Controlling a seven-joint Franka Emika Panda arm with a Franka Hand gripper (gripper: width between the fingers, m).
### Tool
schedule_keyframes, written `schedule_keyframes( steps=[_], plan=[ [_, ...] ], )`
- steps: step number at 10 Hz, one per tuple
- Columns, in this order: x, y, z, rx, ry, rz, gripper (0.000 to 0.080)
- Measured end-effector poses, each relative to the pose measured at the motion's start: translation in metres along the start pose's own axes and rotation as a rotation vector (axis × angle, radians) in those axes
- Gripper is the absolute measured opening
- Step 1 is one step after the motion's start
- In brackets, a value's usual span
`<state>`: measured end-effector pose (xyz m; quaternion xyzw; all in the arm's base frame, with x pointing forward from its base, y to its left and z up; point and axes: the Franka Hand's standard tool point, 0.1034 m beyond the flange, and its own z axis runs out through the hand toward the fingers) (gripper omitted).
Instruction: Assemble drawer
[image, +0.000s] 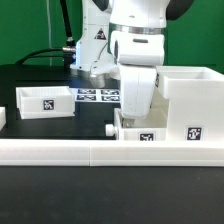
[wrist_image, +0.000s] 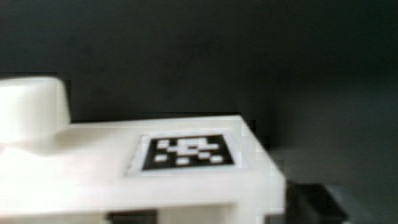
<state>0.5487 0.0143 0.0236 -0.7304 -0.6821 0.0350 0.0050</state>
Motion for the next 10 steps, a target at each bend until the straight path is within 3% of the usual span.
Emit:
schedule_keyframes(
  steps=[1, 2, 3, 6, 8, 10],
  plan=[
    [0.002, 0.001, -0.008, 0.004, -0.005, -0.004, 0.0561],
    [0.001, 0.003, -0.016, 0.005, -0.010, -0.005, 0.0561],
    [-0.001, 0.004, -0.024, 0.003, -0.014, -0.003, 0.0631],
    [-0.020, 0.008, -0.038, -0.007, -0.022, -0.008, 0.0648],
    [-0.037, 0.012, -0.036, 0.005, -0.025, -0.016, 0.0648],
    [-0.036, 0.013, -0.035, 0.004, -0.024, -0.015, 0.0648]
  ],
)
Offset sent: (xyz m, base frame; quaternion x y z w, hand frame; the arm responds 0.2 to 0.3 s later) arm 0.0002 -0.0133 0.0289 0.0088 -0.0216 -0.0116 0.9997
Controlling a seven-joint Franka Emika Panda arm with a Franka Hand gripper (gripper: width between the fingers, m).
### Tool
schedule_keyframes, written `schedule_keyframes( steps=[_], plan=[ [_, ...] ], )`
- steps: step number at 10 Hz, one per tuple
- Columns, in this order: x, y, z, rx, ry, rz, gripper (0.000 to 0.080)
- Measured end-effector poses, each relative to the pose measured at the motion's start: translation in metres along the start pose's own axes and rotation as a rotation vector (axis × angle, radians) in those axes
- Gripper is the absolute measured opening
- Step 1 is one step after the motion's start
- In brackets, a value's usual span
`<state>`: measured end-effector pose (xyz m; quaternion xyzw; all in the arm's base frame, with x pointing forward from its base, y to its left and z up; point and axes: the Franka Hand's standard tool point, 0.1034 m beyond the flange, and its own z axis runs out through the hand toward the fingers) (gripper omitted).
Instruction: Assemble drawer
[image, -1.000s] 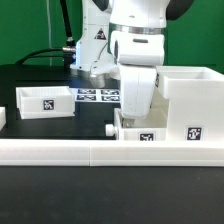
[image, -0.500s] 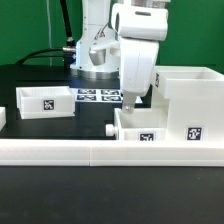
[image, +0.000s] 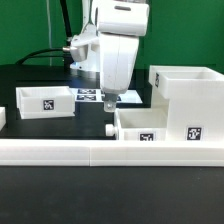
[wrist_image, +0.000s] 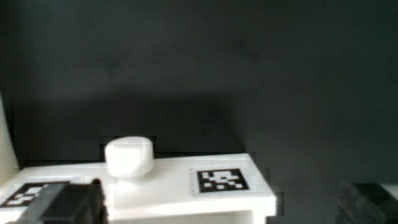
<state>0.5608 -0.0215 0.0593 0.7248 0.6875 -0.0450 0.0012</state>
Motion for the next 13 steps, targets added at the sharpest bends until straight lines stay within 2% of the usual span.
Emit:
schedule_keyframes(
  steps=[2, 4, 6, 8, 13],
  plan=[
    [-0.007, 0.004, 0.009, 0.008, 0.012, -0.054, 0.0648],
    [-0.007, 0.018, 0.013, 0.001, 0.020, -0.058, 0.0648],
    [-0.019, 0.023, 0.017, 0.001, 0.107, -0.063, 0.0648],
    [-0.023, 0.023, 0.020, -0.003, 0.173, -0.064, 0.0648],
    [-0.036, 0.020, 0.037, 0.018, 0.341, -0.041, 0.0648]
  ],
)
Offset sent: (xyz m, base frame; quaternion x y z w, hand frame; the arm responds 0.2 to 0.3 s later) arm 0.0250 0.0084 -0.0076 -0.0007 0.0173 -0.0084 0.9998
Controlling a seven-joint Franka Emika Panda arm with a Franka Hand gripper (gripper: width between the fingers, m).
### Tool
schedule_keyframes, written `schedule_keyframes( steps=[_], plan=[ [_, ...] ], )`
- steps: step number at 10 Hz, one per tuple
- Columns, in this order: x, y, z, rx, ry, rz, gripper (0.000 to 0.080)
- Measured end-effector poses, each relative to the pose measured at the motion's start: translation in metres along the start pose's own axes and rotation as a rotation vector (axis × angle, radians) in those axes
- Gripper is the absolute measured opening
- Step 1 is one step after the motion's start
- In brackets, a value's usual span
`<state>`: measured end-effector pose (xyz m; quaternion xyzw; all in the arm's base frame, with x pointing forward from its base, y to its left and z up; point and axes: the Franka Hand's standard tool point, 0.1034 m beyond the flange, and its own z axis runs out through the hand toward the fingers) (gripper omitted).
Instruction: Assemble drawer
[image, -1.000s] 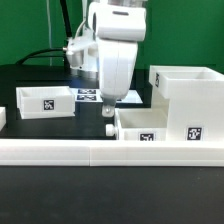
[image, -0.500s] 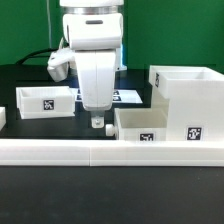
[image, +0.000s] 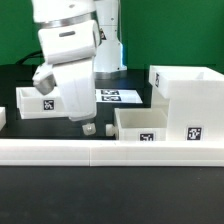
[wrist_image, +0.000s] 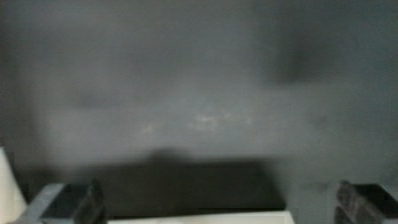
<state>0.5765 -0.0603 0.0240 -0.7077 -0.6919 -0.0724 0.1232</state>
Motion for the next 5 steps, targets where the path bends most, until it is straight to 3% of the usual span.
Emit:
schedule_keyframes(
  steps=[3, 5],
  plan=[
    [0.017, 0.005, 0.006, 0.002, 0.019, -0.003, 0.0648],
    [0.018, 0.004, 0.007, 0.004, 0.019, 0.018, 0.0648]
  ],
)
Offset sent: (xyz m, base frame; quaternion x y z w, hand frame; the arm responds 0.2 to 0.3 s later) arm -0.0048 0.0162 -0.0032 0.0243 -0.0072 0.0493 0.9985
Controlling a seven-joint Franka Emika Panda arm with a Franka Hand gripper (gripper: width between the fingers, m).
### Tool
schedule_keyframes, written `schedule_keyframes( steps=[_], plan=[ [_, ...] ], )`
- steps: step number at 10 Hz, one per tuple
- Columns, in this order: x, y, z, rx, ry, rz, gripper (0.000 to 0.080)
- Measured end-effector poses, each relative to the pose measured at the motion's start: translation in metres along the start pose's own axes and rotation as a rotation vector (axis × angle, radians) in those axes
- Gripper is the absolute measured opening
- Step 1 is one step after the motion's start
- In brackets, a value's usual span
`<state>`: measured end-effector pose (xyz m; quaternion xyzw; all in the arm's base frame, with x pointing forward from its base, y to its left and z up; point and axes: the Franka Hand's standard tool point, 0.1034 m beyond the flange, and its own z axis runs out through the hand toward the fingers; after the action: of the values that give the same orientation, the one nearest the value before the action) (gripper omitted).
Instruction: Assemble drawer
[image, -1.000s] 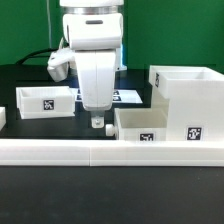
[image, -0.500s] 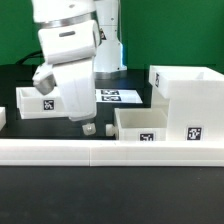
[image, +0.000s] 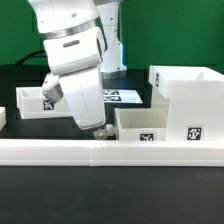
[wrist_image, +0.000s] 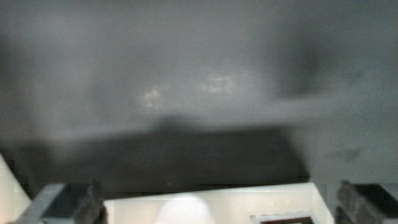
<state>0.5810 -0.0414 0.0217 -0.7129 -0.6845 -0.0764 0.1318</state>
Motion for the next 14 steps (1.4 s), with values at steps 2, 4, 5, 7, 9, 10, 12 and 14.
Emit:
schedule_keyframes(
  steps=[2, 4, 5, 7, 9, 10, 12, 14],
  plan=[
    [-0.001, 0.000, 0.000, 0.000, 0.000, 0.001, 0.0648],
    [-0.006, -0.002, 0.007, 0.007, 0.011, -0.059, 0.0648],
    [0.000, -0.001, 0.010, 0.010, 0.017, -0.040, 0.0648],
    [0.012, -0.001, 0.014, 0.015, 0.027, -0.055, 0.0648],
    [0.013, 0.001, 0.017, 0.017, 0.028, -0.059, 0.0648],
    [0.012, 0.001, 0.018, 0.019, 0.022, -0.060, 0.0648],
    [0.011, 0.000, 0.018, 0.020, 0.022, -0.058, 0.0648],
    [0.013, 0.000, 0.019, 0.022, 0.023, -0.059, 0.0648]
  ],
)
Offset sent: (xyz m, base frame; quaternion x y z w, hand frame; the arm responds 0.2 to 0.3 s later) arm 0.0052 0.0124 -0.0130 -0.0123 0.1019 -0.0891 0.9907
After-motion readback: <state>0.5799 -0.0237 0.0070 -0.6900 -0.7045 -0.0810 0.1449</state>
